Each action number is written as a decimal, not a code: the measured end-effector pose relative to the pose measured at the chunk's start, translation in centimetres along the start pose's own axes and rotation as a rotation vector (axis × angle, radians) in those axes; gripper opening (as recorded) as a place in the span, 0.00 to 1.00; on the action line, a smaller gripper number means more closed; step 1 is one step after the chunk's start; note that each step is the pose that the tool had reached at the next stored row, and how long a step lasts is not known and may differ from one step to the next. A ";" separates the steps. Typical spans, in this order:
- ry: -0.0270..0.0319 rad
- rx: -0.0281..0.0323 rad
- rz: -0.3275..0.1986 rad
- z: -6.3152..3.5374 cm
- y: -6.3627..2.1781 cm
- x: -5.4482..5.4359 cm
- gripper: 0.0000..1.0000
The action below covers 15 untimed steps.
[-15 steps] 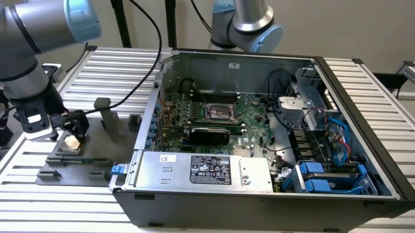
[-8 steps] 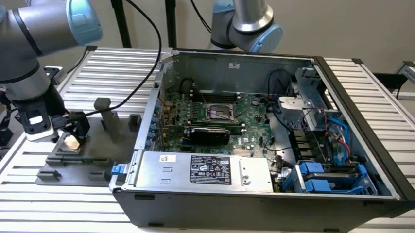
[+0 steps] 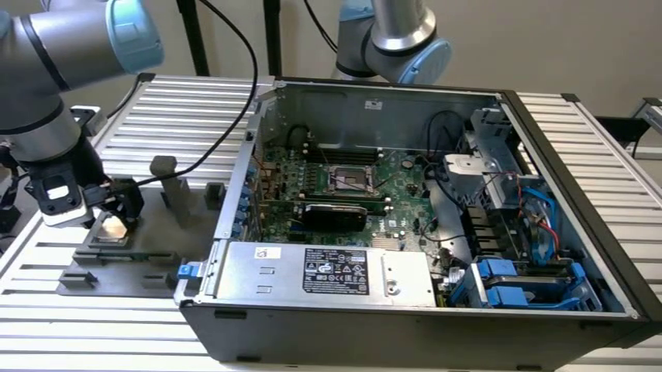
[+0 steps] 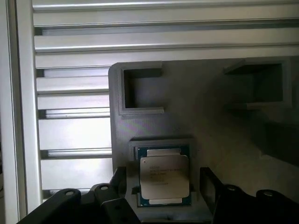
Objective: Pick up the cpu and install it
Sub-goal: 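Pick up the cpu and move it towards the insertion slot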
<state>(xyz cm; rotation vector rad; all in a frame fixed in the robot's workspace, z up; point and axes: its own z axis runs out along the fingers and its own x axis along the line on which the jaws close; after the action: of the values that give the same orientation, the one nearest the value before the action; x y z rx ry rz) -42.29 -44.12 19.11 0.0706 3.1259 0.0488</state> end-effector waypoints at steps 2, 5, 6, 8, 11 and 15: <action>-0.0015 0.0007 -0.002 0.06 0.03 0.0 0.73; -0.0029 0.0032 -0.006 0.14 0.07 0.0 0.73; -0.0033 0.0036 -0.006 0.17 0.08 0.0 0.73; -0.0041 0.0042 -0.008 0.25 0.12 -0.1 0.73; -0.0054 0.0045 -0.009 0.39 0.20 -0.1 0.73; -0.0063 0.0056 -0.011 0.52 0.28 -0.1 0.73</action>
<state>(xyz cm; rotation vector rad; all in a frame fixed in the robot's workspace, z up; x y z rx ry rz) -42.18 -43.83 18.60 0.0532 3.1201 0.0396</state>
